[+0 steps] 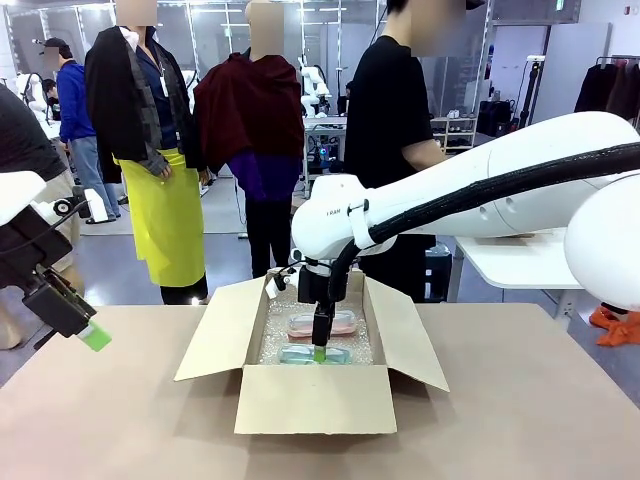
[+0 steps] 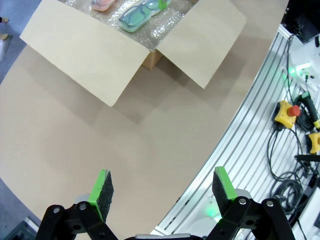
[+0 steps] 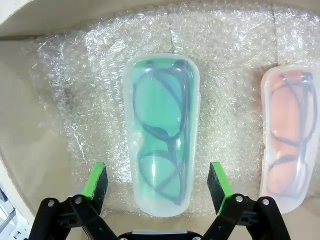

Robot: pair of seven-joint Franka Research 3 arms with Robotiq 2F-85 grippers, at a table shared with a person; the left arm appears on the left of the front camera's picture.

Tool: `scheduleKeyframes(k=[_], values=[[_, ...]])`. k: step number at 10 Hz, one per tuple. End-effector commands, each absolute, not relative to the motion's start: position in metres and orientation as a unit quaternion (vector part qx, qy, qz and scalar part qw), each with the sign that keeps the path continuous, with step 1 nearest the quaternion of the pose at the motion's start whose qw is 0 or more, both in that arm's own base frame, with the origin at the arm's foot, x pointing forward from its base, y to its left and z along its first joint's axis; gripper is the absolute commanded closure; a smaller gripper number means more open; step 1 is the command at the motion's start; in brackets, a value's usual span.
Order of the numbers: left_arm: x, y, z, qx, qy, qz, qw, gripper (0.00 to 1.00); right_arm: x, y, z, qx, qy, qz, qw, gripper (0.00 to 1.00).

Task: Pack the glasses set securely to prepare it for shipping.
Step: Position the Package Box on the left side of the table.

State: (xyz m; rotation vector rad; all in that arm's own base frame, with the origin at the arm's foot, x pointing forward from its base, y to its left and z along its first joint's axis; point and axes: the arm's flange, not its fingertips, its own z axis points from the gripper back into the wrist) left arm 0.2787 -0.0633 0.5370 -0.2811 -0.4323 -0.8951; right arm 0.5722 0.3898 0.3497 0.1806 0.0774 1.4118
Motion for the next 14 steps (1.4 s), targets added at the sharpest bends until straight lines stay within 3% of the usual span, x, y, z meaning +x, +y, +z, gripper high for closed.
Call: scheduleKeyframes(k=[1, 5, 9, 14], values=[[0.296, -0.062, 0.540, -0.151, -0.196, -0.387, 0.888, 0.00, 0.572, 0.390, 0.350, 0.083, 0.035, 0.648, 0.757, 0.00], [0.383, -0.042, 0.525, -0.265, -0.158, -0.241, 0.920, 0.00, 0.536, 0.346, 0.430, 0.081, -0.050, 0.637, 0.765, 0.00], [0.471, -0.010, 0.475, -0.420, -0.119, -0.094, 0.895, 0.00, 0.499, 0.275, 0.491, 0.084, -0.125, 0.585, 0.797, 0.00], [0.543, 0.023, 0.410, -0.525, -0.079, -0.077, 0.844, 0.00, 0.433, 0.170, 0.537, 0.137, -0.197, 0.506, 0.829, 0.00]])
